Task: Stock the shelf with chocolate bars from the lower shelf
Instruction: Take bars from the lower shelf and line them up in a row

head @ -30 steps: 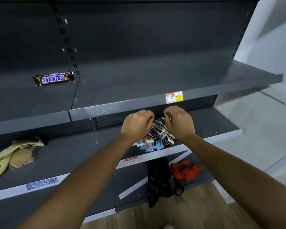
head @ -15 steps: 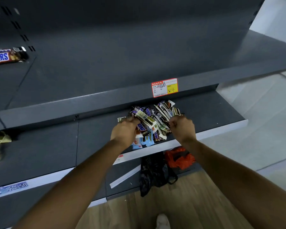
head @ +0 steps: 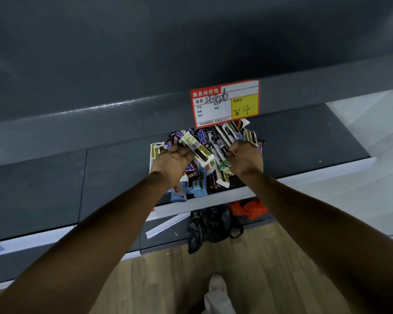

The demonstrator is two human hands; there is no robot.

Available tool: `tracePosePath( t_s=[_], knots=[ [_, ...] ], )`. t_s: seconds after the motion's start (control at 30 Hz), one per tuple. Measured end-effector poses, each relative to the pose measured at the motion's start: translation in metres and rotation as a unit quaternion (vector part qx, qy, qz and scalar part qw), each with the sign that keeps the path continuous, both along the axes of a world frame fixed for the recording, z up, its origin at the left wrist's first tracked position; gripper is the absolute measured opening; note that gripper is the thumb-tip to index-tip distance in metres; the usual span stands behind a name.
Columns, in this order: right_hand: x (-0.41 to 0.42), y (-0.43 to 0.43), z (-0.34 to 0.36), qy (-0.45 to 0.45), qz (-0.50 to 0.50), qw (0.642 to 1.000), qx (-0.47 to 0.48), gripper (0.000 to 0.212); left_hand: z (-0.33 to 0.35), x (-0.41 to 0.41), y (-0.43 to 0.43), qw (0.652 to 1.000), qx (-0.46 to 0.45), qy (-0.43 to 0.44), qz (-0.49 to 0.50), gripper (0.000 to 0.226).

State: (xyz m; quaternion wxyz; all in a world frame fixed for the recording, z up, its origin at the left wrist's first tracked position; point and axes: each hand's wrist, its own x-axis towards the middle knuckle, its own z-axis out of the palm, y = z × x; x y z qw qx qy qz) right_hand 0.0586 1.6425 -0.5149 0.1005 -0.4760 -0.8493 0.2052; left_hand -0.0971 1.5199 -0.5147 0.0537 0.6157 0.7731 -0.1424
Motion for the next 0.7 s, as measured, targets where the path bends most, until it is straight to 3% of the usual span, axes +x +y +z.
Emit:
tracePosePath(
  t_s=[0.13, 0.3, 0.4, 0.5, 0.7],
  knots=[
    [-0.021, 0.001, -0.005, -0.001, 0.118, 0.993, 0.007, 0.022, -0.011, -0.003, 0.011, 0.999, -0.027, 0.026, -0.022, 0.075],
    [-0.052, -0.011, -0.019, -0.072, 0.18, 0.981, -0.011, 0.046, -0.02, -0.004, 0.012, 0.999, -0.033, 0.018, -0.015, 0.076],
    [-0.056, -0.016, -0.032, -0.12, 0.179, 0.976, 0.011, 0.052, -0.022, -0.005, 0.009, 0.999, 0.0, 0.042, -0.03, 0.06],
    [-0.054, -0.018, -0.041, -0.127, 0.165, 0.977, 0.037, 0.042, -0.022, -0.006, 0.004, 0.996, 0.023, 0.055, -0.059, 0.054],
    [-0.037, -0.022, -0.026, -0.051, 0.135, 0.989, 0.027, 0.038, -0.016, 0.005, -0.009, 0.994, 0.065, 0.067, -0.063, 0.048]
  ],
)
